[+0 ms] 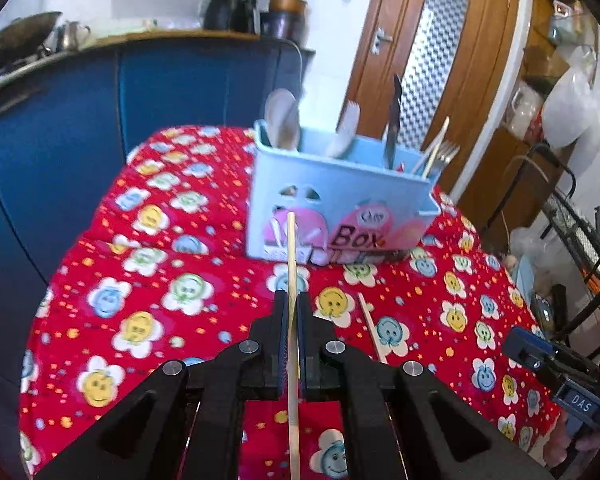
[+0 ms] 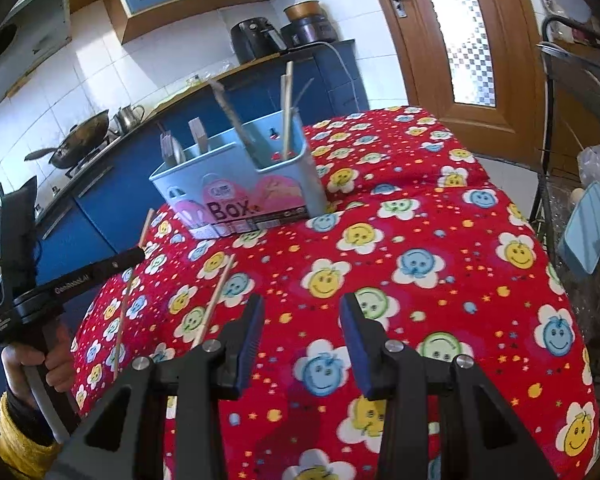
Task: Organize utensils
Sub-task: 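Lift the chopstick with the left tool while the right tool grasps another chopstick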
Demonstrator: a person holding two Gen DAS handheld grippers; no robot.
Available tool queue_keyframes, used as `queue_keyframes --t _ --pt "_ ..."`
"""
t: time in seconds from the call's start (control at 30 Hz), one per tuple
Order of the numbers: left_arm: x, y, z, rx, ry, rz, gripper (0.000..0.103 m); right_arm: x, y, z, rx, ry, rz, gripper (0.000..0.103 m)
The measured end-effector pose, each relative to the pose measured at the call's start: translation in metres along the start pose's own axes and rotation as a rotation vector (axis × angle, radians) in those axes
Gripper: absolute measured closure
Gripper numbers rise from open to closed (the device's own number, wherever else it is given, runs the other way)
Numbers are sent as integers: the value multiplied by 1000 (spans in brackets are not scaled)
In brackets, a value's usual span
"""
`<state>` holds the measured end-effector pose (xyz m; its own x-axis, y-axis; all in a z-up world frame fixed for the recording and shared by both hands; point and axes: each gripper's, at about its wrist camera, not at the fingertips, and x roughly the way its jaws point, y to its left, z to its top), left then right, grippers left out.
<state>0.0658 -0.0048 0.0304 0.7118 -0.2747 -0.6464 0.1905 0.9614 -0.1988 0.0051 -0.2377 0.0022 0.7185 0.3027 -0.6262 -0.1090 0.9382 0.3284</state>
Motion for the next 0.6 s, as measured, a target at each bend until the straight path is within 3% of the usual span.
queue_keyframes --t 0.37,0.6 --pt "-39 11 -1 -18 -150 16 99 11 36 11 -100 107 26 61" --pt "-64 17 -3 -6 -249 40 99 30 59 19 -191 233 3 61"
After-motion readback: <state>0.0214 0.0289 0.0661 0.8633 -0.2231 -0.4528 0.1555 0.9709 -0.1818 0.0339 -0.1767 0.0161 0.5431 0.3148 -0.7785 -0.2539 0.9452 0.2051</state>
